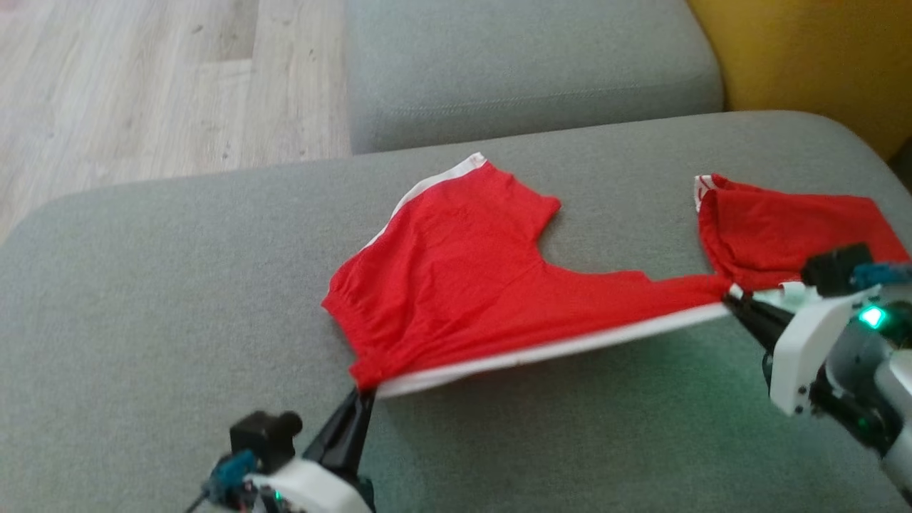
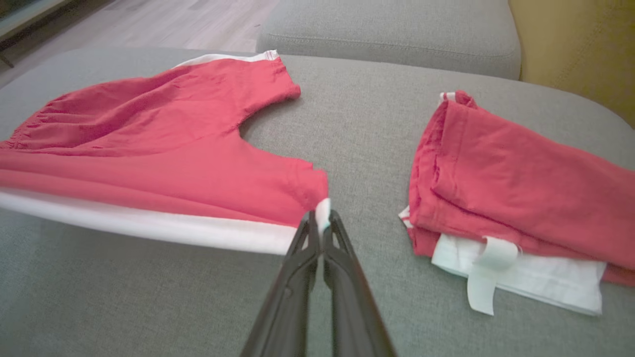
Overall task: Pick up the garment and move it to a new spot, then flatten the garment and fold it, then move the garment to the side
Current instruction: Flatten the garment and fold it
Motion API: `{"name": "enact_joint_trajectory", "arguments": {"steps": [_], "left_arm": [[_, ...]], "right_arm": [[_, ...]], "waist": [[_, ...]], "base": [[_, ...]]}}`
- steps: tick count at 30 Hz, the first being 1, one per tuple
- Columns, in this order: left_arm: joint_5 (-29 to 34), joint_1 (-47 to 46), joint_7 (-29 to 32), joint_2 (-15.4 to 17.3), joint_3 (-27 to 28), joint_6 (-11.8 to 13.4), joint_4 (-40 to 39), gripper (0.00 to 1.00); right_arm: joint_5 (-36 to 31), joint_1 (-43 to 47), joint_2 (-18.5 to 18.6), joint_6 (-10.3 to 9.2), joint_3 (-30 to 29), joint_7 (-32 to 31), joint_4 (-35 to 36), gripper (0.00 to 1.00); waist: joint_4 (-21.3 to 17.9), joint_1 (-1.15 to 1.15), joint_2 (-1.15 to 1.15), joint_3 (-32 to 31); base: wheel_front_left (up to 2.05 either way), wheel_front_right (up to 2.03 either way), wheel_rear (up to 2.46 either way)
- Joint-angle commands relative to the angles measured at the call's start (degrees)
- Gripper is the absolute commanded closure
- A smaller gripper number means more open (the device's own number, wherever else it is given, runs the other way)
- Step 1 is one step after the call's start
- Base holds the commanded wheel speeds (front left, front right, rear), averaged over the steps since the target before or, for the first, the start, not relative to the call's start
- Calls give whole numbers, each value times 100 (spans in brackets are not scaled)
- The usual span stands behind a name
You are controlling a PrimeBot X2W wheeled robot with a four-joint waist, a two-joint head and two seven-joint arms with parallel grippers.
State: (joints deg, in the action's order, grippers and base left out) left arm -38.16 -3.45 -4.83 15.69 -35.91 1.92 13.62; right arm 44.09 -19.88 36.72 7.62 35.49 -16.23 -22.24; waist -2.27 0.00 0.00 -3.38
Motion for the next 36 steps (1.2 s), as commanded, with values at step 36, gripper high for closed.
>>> {"name": "enact_joint_trajectory", "arguments": {"steps": [36], "left_arm": [[186,-3758,117,-842,59,-654,1961,100]], "right_arm": [[-1582,-4343,-741,-13,450,-805,-2050,100]], "waist": [[1727,0,0,2515]], "base": [[0,0,0]]}}
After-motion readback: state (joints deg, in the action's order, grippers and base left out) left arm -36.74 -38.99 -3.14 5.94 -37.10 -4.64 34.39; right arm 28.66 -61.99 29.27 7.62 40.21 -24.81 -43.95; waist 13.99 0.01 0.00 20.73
